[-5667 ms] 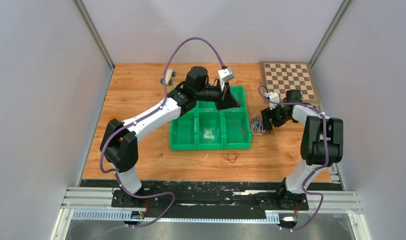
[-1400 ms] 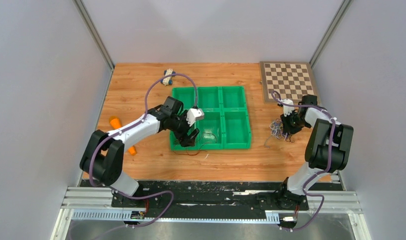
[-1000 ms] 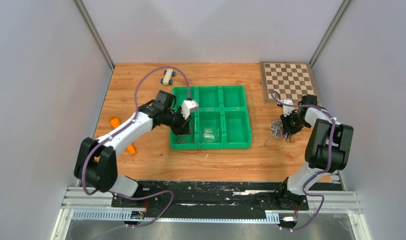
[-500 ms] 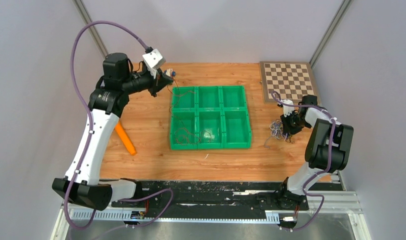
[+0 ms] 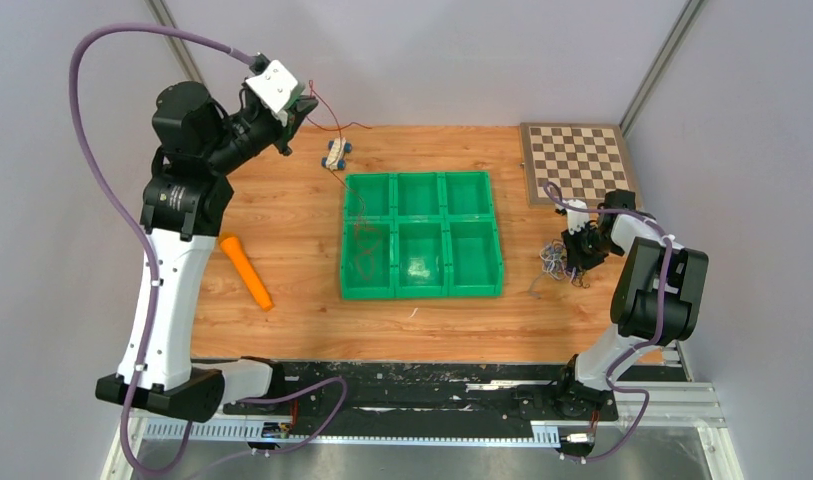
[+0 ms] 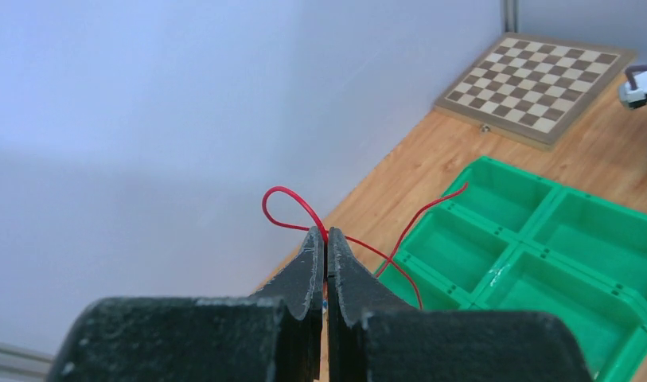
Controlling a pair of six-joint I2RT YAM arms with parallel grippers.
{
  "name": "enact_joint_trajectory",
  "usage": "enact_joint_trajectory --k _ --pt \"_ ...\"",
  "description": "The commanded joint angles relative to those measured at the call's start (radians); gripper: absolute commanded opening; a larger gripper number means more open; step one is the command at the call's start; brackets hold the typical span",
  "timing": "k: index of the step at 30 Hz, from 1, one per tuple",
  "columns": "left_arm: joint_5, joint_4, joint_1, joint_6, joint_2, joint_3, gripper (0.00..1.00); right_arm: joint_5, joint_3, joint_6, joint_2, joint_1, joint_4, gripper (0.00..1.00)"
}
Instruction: Untangle the cables
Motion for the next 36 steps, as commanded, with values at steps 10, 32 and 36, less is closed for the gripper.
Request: enact_joint_trajectory --k 10,32,36 --pt "0.097 -0.009 0.004 0.028 -0.092 -0.249 0.00 -0.029 0.055 0.007 -0.015 -0.002 -0.032 0.02" --pt "0.233 0.087 -0.148 -0.293 -0.107 0.025 0.00 -0.027 0.019 -0.001 -0.036 -0.003 -0.030 0.02" --pt "0.074 0.057 -0.148 -0.223 0.016 0.337 0.00 -0.023 0.025 -0.003 -0.035 -0.003 -0.033 0.02"
